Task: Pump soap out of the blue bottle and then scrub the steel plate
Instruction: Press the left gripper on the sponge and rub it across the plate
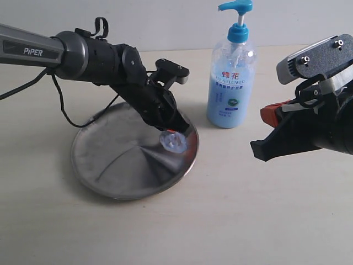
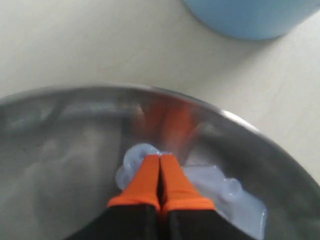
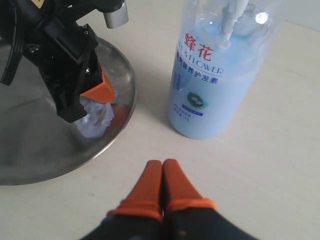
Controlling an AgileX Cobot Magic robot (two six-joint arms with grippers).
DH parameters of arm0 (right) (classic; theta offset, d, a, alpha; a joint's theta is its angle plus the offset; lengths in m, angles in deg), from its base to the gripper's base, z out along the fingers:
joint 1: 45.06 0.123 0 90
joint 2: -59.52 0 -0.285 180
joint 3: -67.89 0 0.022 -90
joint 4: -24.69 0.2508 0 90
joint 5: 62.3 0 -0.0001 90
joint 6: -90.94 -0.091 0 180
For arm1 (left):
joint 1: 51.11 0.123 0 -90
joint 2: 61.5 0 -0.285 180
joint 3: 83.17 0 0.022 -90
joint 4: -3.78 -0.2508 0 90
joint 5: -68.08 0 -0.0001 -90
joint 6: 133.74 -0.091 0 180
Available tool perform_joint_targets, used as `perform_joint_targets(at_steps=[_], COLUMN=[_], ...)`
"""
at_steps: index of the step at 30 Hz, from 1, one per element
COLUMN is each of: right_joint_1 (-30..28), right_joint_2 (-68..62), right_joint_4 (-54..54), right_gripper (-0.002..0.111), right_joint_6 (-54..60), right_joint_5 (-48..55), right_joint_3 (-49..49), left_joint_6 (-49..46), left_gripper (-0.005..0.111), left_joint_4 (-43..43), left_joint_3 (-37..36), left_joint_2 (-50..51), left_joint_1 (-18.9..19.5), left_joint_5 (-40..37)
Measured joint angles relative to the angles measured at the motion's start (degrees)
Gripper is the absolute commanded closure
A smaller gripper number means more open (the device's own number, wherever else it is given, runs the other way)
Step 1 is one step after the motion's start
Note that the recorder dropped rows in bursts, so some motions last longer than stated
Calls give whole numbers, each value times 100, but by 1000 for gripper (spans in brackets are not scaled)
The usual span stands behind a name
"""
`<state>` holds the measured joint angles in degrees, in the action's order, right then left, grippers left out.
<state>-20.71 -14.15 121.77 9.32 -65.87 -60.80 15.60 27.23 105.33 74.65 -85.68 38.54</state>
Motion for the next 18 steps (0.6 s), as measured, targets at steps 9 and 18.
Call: perform_joint_targets(at_steps=[9, 18], right_joint_1=[0, 0], right_joint_2=[0, 0], right_joint_4=[0, 0], right_gripper=[108, 108], right_joint_6=[0, 0], right_joint_5=[0, 0], right_joint_3=[0, 0], left_joint_6=[323, -413], left_gripper=[107, 107], left_joint_4=[-416, 652], left_joint_3=[44, 67], left_joint_2=[-11, -11], left_joint_1=[0, 0], left_joint_5=[-464, -1106])
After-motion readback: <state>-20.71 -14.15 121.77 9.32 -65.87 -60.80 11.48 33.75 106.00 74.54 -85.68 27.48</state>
